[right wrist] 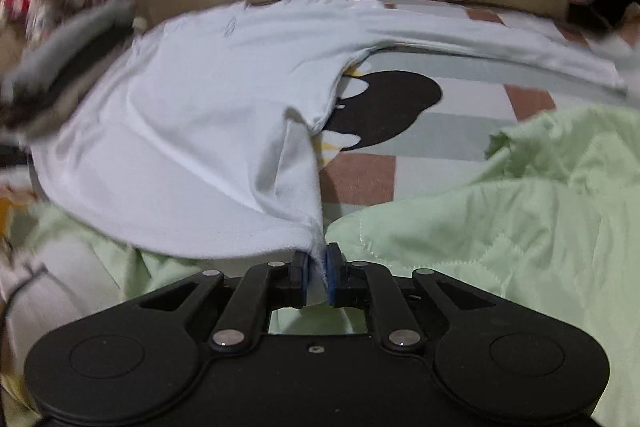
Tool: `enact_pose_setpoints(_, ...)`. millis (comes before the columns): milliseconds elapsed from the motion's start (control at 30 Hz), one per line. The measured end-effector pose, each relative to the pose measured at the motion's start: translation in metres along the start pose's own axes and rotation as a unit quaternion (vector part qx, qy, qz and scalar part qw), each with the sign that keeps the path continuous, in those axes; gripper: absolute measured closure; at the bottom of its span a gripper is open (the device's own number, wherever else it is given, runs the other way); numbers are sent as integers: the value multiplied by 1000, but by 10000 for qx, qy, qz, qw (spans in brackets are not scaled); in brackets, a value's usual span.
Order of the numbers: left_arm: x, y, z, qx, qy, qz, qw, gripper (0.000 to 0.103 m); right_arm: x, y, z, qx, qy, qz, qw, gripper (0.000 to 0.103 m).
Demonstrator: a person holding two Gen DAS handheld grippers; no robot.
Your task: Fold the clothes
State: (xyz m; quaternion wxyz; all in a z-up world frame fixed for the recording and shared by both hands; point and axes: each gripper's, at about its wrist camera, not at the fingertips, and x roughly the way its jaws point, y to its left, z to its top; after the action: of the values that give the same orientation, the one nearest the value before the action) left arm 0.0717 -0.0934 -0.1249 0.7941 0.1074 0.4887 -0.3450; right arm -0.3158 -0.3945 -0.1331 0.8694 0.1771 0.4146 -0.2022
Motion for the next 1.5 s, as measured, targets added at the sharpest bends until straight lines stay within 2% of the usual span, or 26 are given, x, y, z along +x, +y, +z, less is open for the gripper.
enact_pose_setpoints(167, 23, -30, -4, 953, 606, 160, 9935, 48, 2, 21, 0, -950, -104, -253, 9951, 82)
enact_pose_setpoints(233, 28, -35, -5, 1238, 660, 253, 9898, 53, 2, 26, -2, -1280, -156, -301, 9912, 74)
enact_pose_setpoints(267, 27, -34, -4, 1321, 597, 265, 9891, 67, 1, 29, -3, -1454, -178, -347, 9886, 71)
enact_pose_setpoints(300, 25, -33, -2, 1402, 503, 239, 9886, 90, 1, 32, -5, -1661, -217, -398, 9851, 70)
enact_pose_setpoints(333, 23, -30, 0, 1466, 376, 218, 9882, 100, 0, 37, -6, -1889, -265, -431, 9807, 69)
enact_pose_setpoints(433, 8, -26, 5, 1648, -238, 116, 9860, 101, 2, 52, -10, -2588, -370, -483, 9640, 60)
enact_pose_setpoints(500, -2, -23, 10, 1511, -582, 4, 9868, 101, 11, 62, -11, -3152, -348, -548, 9468, 59)
enact_pose_setpoints(533, -5, -20, 12, 1415, -722, -49, 9873, 101, 17, 67, -11, -3419, -317, -589, 9373, 63)
enact_pose_setpoints(567, -7, -19, 14, 1329, -859, -87, 9874, 101, 24, 69, -5, -3526, -280, -605, 9334, 77)
enact_pose_setpoints(600, -7, -18, 16, 1275, -968, -84, 9871, 100, 28, 66, 3, -3378, -290, -514, 9394, 87)
enact_pose_setpoints(633, -5, -16, 18, 1234, -1025, -88, 9870, 100, 29, 59, 15, -3034, -289, -308, 9519, 96)
enact_pose_setpoints(700, -1, -13, 20, 1085, -1074, -116, 9882, 98, 31, 34, 41, -1980, -328, 174, 9795, 97)
enact_pose_setpoints(767, 7, -7, 19, 881, -1018, -198, 9907, 98, 34, 9, 60, -1029, -400, 403, 9931, 97)
enact_pose_setpoints(867, 20, -4, 16, 773, -860, -196, 9931, 94, 40, -26, 76, 98, -461, 492, 9977, 97)
enact_pose_setpoints(933, 27, -4, 14, 830, -693, -173, 9940, 79, 43, -39, 82, 539, -452, 536, 9961, 97)
enact_pose_setpoints(1000, 38, -9, 10, 1009, -362, -153, 9941, 40, 44, -39, 81, 621, -460, 464, 9959, 97)
enact_pose_setpoints(1100, 60, -17, 3, 1274, 193, 244, 9914, 34, 47, -34, 77, 600, -430, 144, 9972, 97)
enact_pose_setpoints(1167, 59, -20, 2, 1362, 118, 327, 9901, 33, 48, -35, 73, 597, -477, 84, 9970, 97)
enact_pose_setpoints(1233, 58, -23, 1, 1471, 22, 440, 9881, 45, 52, -34, 67, 501, -461, 19, 9977, 94)
enact_pose_setpoints(1267, 54, -25, 0, 1594, -103, 611, 9853, 73, 53, -34, 64, 414, -430, -29, 9982, 87)
enact_pose_setpoints(1300, 49, -28, -1, 1698, -234, 793, 9820, 92, 55, -33, 60, 327, -399, -77, 9986, 86)
enact_pose_setpoints(1333, 43, -30, -1, 1779, -390, 955, 9786, 94, 57, -33, 57, 232, -359, -125, 9990, 84)
enact_pose_setpoints(1367, 33, -31, -1, 1778, -633, 1048, 9764, 98, 63, -30, 53, 2, -155, -173, 9997, 90)
enact_pose_setpoints(1400, 19, -30, -1, 1740, -892, 1118, 9743, 101, 61, -29, 51, -64, -46, -62, 10000, 96)
enact_pose_setpoints(1467, -19, -27, 1, 1538, -1385, 1253, 9703, 101, 55, -28, 47, -184, 162, 168, 9996, 98)
enact_pose_setpoints(1500, -41, -24, 1, 1383, -1626, 1288, 9684, 101, 37, -31, 49, -22, 60, 405, 9992, 98)
